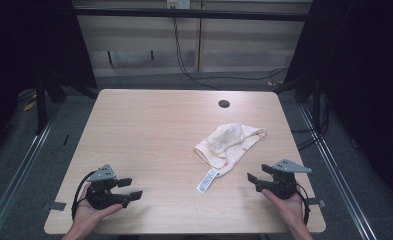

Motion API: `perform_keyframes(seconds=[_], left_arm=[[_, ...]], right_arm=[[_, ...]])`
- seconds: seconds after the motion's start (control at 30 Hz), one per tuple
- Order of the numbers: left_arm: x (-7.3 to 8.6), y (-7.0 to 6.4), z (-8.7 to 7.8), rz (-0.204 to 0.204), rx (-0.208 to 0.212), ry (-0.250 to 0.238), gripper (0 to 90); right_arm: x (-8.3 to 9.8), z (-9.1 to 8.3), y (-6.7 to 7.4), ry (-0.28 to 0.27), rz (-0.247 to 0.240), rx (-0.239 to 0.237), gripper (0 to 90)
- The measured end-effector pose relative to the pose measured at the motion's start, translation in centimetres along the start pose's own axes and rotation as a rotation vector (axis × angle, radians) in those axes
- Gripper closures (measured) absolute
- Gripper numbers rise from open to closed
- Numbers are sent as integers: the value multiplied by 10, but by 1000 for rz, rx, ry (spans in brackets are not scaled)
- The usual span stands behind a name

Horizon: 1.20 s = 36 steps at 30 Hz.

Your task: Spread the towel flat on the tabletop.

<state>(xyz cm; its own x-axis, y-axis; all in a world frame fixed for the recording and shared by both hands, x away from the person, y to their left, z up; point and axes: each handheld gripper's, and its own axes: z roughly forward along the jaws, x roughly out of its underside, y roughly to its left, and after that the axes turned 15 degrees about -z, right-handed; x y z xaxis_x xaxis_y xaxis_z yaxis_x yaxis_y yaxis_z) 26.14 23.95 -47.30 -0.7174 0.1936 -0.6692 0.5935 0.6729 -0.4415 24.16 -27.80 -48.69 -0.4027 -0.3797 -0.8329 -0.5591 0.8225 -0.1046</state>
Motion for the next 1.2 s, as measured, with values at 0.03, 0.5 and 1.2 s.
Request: perform_keyframes(seconds=[0.03,0.5,1.2], left_arm=[[0,0,0,-1,3,-3,330],[-1,0,-4,-7,0,-21,341],[-2,2,-5,-4,11,-21,344]], right_arm=[[0,0,0,-3,1,0,294],[-7,2,-2,-24,18,-122,294],[-46,28,-2,20,-73,-303,435]])
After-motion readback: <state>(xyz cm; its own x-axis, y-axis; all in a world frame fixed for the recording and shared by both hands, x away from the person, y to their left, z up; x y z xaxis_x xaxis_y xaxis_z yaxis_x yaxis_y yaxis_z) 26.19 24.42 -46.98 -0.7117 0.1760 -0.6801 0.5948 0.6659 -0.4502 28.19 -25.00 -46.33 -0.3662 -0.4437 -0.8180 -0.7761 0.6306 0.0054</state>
